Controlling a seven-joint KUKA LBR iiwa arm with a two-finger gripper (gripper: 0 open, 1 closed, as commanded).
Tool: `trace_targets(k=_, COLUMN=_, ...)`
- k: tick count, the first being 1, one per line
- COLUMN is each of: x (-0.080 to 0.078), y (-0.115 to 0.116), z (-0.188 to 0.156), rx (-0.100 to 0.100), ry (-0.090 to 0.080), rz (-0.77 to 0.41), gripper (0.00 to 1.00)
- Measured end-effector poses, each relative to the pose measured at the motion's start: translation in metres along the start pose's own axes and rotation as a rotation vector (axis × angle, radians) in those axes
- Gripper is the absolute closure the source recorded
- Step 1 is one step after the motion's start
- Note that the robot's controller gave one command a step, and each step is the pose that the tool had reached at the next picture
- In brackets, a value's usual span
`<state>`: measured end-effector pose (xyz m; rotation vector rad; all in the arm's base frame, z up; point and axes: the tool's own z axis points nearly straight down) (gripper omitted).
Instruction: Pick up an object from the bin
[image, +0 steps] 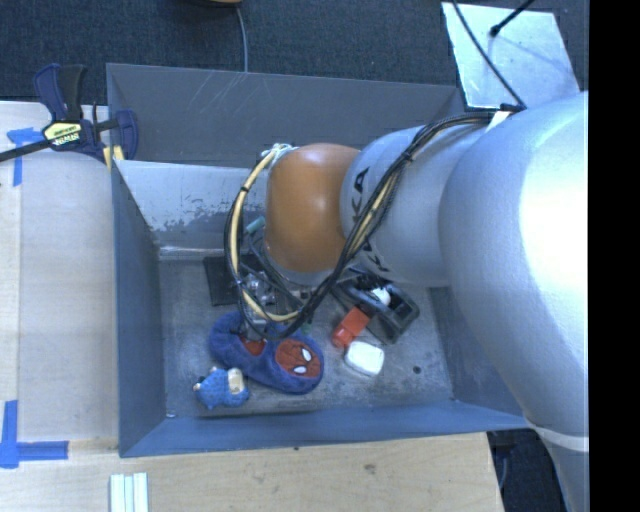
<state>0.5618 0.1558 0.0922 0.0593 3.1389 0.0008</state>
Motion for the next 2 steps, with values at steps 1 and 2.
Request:
trace_targets(k=1, x=0.012, y=0.000, z=-0.102, rx=-0.002, ry=-0.009, rz=-0.037, gripper=1.00)
trace_targets(k=2, x=0.013, y=0.004, z=-0.197, rx=-0.003, ry=-0.010, rz=-0.057, gripper=1.00)
